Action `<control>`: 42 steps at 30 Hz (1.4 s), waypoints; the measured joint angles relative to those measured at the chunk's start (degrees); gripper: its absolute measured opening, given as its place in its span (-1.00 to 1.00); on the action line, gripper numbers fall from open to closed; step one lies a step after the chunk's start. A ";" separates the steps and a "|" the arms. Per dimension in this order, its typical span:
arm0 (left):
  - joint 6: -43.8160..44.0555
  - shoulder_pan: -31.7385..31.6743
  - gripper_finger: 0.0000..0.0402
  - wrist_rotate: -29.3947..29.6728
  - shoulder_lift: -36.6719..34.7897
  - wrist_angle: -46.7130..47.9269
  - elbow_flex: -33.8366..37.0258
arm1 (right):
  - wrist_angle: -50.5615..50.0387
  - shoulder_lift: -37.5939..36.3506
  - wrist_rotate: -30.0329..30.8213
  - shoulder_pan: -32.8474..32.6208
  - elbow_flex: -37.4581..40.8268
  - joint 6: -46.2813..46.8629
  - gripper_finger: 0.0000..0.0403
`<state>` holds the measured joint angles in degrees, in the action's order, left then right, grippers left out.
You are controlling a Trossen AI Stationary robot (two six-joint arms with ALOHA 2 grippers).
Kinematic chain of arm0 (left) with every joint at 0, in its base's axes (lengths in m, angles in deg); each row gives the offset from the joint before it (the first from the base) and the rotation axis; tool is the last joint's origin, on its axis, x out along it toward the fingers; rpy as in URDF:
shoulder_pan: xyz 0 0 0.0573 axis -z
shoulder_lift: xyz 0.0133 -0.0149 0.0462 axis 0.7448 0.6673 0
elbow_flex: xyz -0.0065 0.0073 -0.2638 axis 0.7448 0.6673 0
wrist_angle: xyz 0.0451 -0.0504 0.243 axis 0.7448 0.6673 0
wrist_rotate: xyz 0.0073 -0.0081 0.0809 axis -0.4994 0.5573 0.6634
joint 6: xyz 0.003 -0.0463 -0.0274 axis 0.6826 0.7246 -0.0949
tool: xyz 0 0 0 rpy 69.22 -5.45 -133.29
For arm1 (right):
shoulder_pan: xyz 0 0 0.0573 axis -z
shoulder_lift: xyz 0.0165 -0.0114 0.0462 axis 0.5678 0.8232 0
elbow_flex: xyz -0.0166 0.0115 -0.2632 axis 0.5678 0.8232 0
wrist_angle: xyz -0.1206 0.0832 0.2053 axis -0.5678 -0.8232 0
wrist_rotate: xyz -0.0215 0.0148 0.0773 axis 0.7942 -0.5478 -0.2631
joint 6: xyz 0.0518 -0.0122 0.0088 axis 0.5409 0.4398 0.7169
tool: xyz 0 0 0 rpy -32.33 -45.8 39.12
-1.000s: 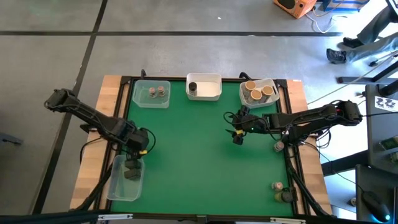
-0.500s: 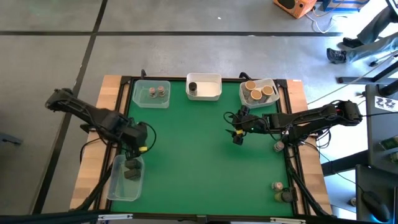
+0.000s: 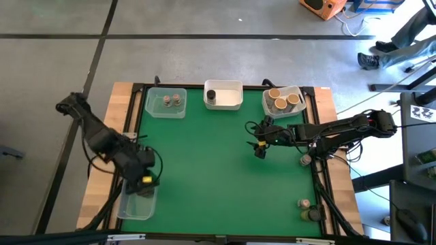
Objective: Sort spices by type
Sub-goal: Put the top black seasoning can into the bottom transparent bin
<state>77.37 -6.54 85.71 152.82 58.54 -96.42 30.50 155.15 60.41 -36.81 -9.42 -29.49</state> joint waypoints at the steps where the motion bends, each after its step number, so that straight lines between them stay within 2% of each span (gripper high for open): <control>1: 1.76 1.49 -0.41 0.01 1.01 -0.07 0.00 | -0.02 0.00 0.00 0.00 0.00 0.00 0.60; 8: 11.57 11.86 -0.43 0.00 8.30 -3.56 0.02 | -0.02 0.00 -0.02 0.00 0.00 0.04 0.60; 13: 16.11 15.61 -0.40 0.45 12.09 -6.67 0.02 | 0.06 0.21 1.48 0.00 0.00 0.07 0.60; 25: 17.13 17.38 -0.39 0.76 21.14 -6.41 0.02 | 0.79 4.30 1.62 0.00 0.04 0.17 0.60; 32: 18.10 17.61 -0.38 1.21 23.39 -7.68 1.40 | 1.08 7.18 1.54 0.00 0.04 0.17 0.60; 42: 17.19 17.65 -0.38 1.26 26.47 -7.28 2.36 | 1.47 7.65 1.51 0.00 0.04 0.13 0.60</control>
<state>94.56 11.10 86.97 179.29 51.27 -94.06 31.97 162.80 61.92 -36.81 -9.38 -29.36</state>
